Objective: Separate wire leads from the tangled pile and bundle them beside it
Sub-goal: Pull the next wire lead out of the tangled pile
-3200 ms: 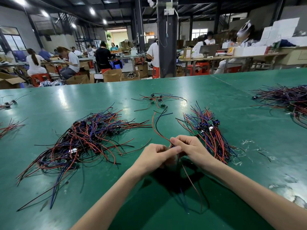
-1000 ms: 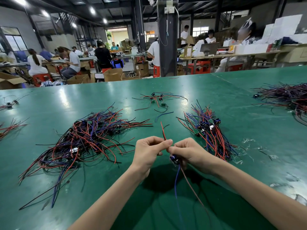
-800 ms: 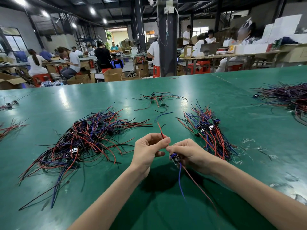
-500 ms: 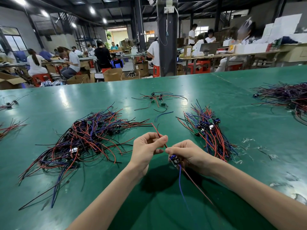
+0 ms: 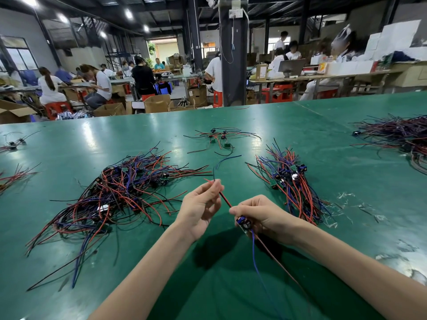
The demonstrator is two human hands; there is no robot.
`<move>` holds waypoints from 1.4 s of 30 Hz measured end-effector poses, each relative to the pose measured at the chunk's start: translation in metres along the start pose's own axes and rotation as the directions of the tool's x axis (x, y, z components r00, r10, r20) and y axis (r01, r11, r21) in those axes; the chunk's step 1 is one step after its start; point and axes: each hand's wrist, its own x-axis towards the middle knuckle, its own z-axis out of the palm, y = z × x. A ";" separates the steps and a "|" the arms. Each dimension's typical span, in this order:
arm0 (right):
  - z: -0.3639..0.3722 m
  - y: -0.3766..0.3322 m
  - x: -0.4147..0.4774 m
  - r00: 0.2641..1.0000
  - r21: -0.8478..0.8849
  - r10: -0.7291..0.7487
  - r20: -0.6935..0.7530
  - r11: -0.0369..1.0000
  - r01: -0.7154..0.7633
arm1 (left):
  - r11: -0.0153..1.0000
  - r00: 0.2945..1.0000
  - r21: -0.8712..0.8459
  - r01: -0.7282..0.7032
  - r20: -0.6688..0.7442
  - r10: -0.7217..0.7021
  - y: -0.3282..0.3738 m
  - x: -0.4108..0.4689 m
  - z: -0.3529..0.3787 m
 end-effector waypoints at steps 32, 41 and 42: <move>0.000 0.005 0.003 0.989 -0.282 -0.105 -0.101 0.957 0.073 | 0.714 0.923 0.603 -0.357 0.112 0.368 -0.004 0.008 -0.015; 0.000 0.007 0.005 0.984 -0.269 -0.108 -0.141 0.961 0.067 | 0.315 0.786 0.804 -0.505 0.277 0.553 -0.007 0.010 -0.016; 0.000 0.006 0.005 0.983 -0.254 -0.110 -0.148 0.965 0.070 | 0.416 0.815 0.770 -0.484 0.224 0.535 -0.004 0.010 -0.016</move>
